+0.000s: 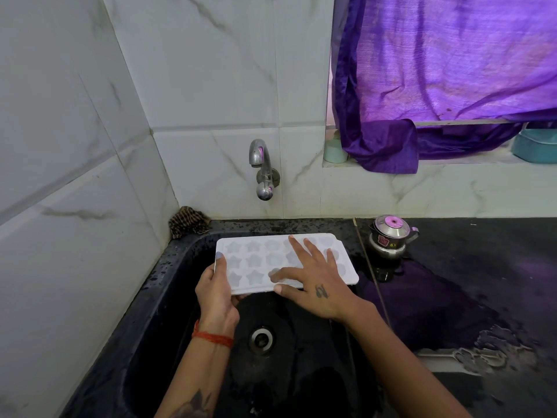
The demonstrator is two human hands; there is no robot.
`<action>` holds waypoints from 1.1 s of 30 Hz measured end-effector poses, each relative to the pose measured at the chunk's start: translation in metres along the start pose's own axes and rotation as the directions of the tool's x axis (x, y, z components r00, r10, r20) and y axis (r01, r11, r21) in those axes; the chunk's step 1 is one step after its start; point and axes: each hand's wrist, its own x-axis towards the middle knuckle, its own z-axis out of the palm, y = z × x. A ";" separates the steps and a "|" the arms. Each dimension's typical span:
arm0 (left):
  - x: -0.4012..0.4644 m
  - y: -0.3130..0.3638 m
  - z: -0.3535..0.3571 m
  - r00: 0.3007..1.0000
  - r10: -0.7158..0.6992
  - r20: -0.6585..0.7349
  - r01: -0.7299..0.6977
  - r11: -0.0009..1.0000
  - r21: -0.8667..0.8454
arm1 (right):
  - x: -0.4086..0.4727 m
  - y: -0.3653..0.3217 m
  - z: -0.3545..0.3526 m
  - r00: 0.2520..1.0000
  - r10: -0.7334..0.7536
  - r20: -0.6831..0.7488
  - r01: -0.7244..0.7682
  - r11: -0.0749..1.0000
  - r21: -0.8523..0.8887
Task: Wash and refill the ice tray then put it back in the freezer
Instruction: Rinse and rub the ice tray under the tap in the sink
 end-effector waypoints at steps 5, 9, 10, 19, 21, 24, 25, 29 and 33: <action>-0.003 0.000 0.002 1.000 -0.007 0.005 0.007 1.000 -0.009 | -0.001 0.002 0.000 1.000 -0.010 -0.016 0.009 1.000 -0.011; -0.002 0.000 0.001 1.000 -0.010 0.012 0.010 1.000 -0.006 | -0.002 0.003 0.004 0.999 0.006 -0.048 -0.008 0.999 -0.046; -0.002 0.000 0.001 1.000 -0.012 0.012 0.012 1.000 -0.008 | -0.002 0.003 0.004 0.999 0.010 -0.049 -0.013 0.998 -0.058; -0.002 0.001 0.001 1.000 -0.007 0.003 0.007 1.000 -0.003 | -0.002 -0.002 -0.001 1.000 0.004 -0.010 -0.004 1.000 -0.003; -0.002 0.000 0.001 1.000 -0.011 0.006 0.011 1.000 -0.002 | -0.002 -0.001 -0.002 1.000 0.003 -0.012 -0.003 1.000 0.009; -0.002 0.001 0.002 1.000 -0.016 0.006 0.016 1.000 -0.004 | -0.002 -0.001 -0.004 1.000 -0.001 -0.030 0.002 1.000 0.024; -0.002 0.002 0.002 1.000 -0.015 0.004 0.015 1.000 -0.005 | -0.002 -0.001 -0.004 0.999 -0.004 -0.041 0.005 0.999 0.039; -0.002 0.001 0.002 1.000 -0.009 0.000 0.009 1.000 0.001 | -0.001 -0.008 -0.006 0.994 -0.043 -0.101 0.054 0.993 0.102; -0.003 0.000 0.003 1.000 -0.019 0.007 0.019 1.000 0.010 | 0.004 -0.019 -0.007 0.991 -0.094 -0.092 0.099 0.994 0.049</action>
